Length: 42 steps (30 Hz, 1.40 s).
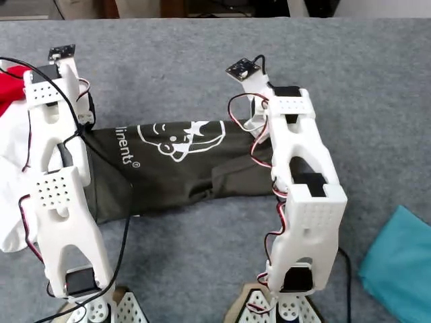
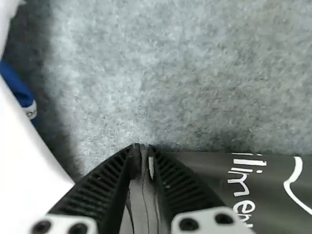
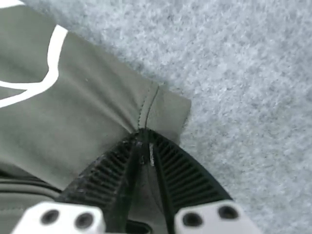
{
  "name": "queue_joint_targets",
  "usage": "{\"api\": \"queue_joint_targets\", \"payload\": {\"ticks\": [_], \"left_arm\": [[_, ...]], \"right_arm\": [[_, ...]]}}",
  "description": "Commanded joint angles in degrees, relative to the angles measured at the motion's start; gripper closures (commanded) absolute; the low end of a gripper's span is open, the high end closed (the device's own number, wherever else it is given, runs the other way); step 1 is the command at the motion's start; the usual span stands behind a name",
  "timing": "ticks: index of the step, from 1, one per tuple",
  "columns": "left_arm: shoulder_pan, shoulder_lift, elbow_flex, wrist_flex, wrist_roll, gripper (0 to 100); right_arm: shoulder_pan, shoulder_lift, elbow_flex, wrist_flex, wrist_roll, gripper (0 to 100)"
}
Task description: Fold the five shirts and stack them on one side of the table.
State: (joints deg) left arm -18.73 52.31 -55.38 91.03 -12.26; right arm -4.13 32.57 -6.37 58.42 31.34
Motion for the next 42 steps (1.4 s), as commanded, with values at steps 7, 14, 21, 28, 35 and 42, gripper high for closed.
{"api": "queue_joint_targets", "payload": {"ticks": [7,14,21,28,35,42], "left_arm": [[-3.08,-0.92,-3.25,0.35,0.62,98],[-5.19,-0.92,-2.9,0.79,0.26,98],[-5.36,-0.92,-2.9,1.23,0.18,98],[-4.92,-1.54,-3.43,4.66,0.53,98],[-6.51,-1.71,-5.63,9.76,0.7,85],[-6.07,-11.74,7.21,9.85,-4.48,81]], "right_arm": [[-0.57,-0.04,-2.07,0.62,0.7,99.3],[-0.66,-0.04,-1.98,0.62,1.85,99.3],[-0.66,-0.04,-1.98,0.62,1.85,99.3],[-0.66,-0.04,-1.98,0.62,1.85,99.3],[-0.66,-0.04,-1.8,0.62,1.85,99.3],[-0.66,-0.04,-1.89,0.62,1.85,99.3]]}}
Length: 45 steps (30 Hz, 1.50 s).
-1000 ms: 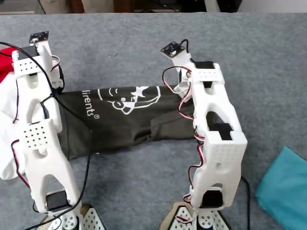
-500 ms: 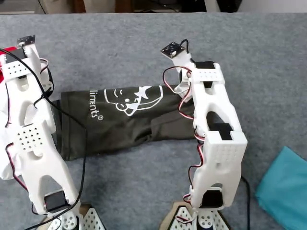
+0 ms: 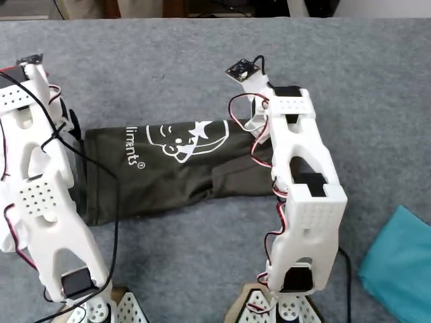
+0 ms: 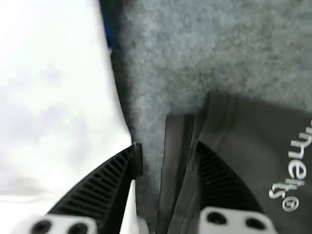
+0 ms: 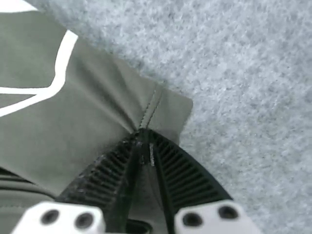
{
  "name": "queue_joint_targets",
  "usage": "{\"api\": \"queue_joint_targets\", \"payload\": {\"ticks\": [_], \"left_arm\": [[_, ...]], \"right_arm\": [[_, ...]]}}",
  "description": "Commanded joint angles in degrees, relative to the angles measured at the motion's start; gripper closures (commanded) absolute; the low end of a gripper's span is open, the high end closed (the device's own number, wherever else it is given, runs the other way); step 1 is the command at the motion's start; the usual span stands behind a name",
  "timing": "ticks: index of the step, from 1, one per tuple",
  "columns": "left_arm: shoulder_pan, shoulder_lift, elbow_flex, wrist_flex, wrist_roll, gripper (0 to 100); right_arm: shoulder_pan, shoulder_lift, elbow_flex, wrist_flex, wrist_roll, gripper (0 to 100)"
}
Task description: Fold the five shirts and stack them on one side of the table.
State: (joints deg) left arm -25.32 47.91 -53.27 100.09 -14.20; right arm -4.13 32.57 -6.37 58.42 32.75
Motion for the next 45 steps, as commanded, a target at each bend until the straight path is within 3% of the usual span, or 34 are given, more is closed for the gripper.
{"api": "queue_joint_targets", "payload": {"ticks": [1,7,15,23,35,45], "left_arm": [[0.62,-9.19,8.18,0.7,-3.08,81],[2.37,-16.48,21.71,-1.76,-3.34,81],[4.48,-23.52,43.96,-18.9,-2.99,81],[5.19,-27.21,53.8,-29.89,-3.08,80],[2.73,-26.86,52.92,-28.31,-3.78,80],[2.73,-26.77,51.25,-25.41,-8.97,80]], "right_arm": [[-0.66,-0.04,-1.89,0.62,0.44,99.3],[-0.66,-0.04,-1.89,0.62,0.44,99.3],[-0.66,-0.04,-1.89,0.62,0.44,99.3],[-0.66,-0.04,-1.8,0.62,0.53,99.3],[-0.66,-0.04,-1.8,0.62,0.53,99.3],[-0.66,-0.04,-1.8,0.62,0.53,99.3]]}}
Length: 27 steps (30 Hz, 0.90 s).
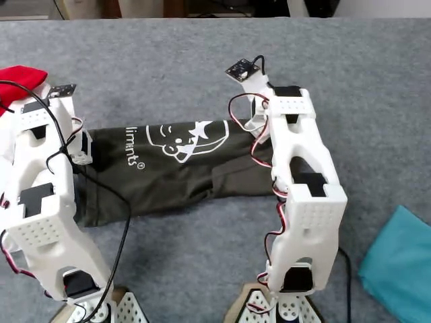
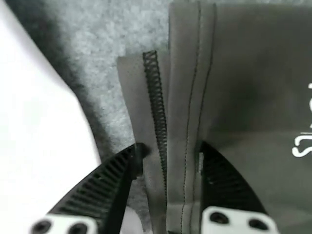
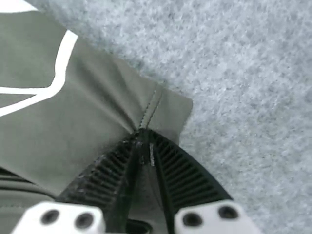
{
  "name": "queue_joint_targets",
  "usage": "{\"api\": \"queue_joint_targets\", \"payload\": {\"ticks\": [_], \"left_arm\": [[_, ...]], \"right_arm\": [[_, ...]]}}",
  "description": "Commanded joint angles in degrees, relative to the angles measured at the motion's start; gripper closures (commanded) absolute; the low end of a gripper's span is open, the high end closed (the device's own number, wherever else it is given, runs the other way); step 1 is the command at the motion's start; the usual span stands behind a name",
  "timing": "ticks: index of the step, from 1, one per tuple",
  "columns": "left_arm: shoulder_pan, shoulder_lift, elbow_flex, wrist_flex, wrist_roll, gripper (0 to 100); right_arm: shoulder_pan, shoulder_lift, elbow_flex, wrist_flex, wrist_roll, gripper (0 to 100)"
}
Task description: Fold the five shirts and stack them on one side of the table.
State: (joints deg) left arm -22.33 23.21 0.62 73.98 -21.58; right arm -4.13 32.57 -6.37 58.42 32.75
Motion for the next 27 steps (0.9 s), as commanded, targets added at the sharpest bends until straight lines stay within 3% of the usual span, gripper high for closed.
{"api": "queue_joint_targets", "payload": {"ticks": [1,6,20,27], "left_arm": [[-0.26,-2.07,-2.64,0.7,-2.11,80],[-0.97,-1.89,-2.46,0.7,-2.2,76],[-2.99,-1.36,-2.37,0.7,-4.75,75],[-2.73,5.32,-3.25,0.35,-4.22,76]], "right_arm": [[-0.66,-0.04,-1.8,0.62,0.53,99.3],[-0.66,-0.04,-1.8,0.62,0.53,99.3],[-0.66,-0.04,-1.8,0.62,0.53,99.3],[-0.66,-0.04,-1.8,0.62,0.53,99.3]]}}
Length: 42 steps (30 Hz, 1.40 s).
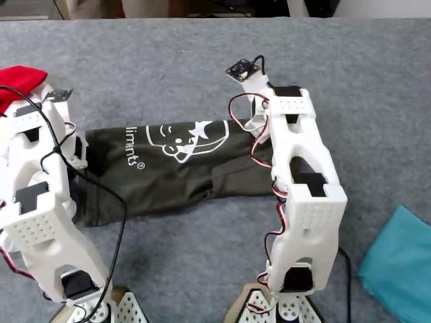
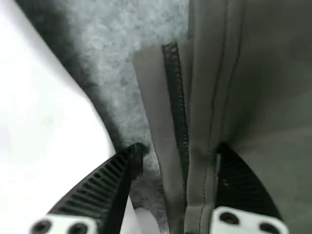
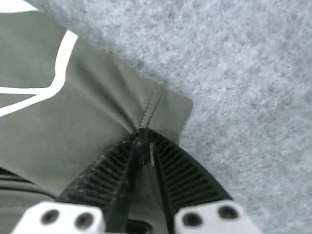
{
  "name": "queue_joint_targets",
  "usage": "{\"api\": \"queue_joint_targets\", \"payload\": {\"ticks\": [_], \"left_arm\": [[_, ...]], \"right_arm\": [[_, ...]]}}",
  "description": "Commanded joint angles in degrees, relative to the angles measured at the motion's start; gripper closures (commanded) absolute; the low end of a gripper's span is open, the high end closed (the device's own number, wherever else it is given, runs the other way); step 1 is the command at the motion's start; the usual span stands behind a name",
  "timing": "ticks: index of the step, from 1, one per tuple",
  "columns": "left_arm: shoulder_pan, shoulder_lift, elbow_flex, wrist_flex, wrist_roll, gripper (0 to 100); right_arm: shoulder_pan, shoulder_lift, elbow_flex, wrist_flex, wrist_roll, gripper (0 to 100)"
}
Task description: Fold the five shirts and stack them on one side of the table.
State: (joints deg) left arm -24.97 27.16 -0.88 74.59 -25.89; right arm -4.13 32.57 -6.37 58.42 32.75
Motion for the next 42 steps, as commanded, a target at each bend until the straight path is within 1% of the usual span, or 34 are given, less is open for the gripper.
{"api": "queue_joint_targets", "payload": {"ticks": [1,6,8,12,14,16,20,25,28,30,34,37,40,42], "left_arm": [[0.09,1.98,-2.55,0.0,0.18,76],[0.7,4.26,-6.24,0.88,4.57,77],[0.79,5.49,-7.3,1.05,5.54,82],[3.08,7.69,-7.74,1.32,5.45,98],[3.96,7.87,-7.82,1.76,5.71,97],[5.1,7.96,-8.97,2.46,5.89,98],[8.09,7.87,-12.4,4.31,10.55,98],[12.92,8.31,-26.73,15.74,11.43,98],[16.97,8.4,-36.48,22.77,12.04,98],[19.96,8.4,-41.93,25.58,14.07,98],[26.37,7.96,-48.62,26.11,17.67,98],[32.0,7.96,-52.66,26.11,19.34,98],[37.45,7.96,-56.7,26.11,21.1,98],[40.97,7.96,-59.6,26.11,22.68,98]], "right_arm": [[-0.66,-0.04,-1.8,0.62,0.53,99.3],[-0.66,-0.04,-1.8,0.62,0.53,99.3],[-0.66,-0.04,-1.8,0.62,0.53,99.3],[-0.66,-0.04,-1.8,0.62,0.53,99.3],[-0.48,-0.04,-1.8,0.62,0.26,99.3],[-0.4,-0.13,-1.8,0.62,0.18,99.3],[-0.4,-0.4,-1.71,0.79,0.18,99.3],[-0.13,-4.62,-4.79,6.95,0.44,99.3],[2.59,-10.24,-5.32,9.14,0.18,99.3],[5.23,-15.34,-5.41,10.55,-0.62,99.1],[13.58,-28.09,-8.84,14.24,-5.1,99.0],[19.82,-34.15,-9.27,14.24,-4.84,99.0],[23.78,-36.62,-9.63,13.89,-4.57,99.0],[26.15,-36.88,-10.77,13.89,-2.99,99.0]]}}
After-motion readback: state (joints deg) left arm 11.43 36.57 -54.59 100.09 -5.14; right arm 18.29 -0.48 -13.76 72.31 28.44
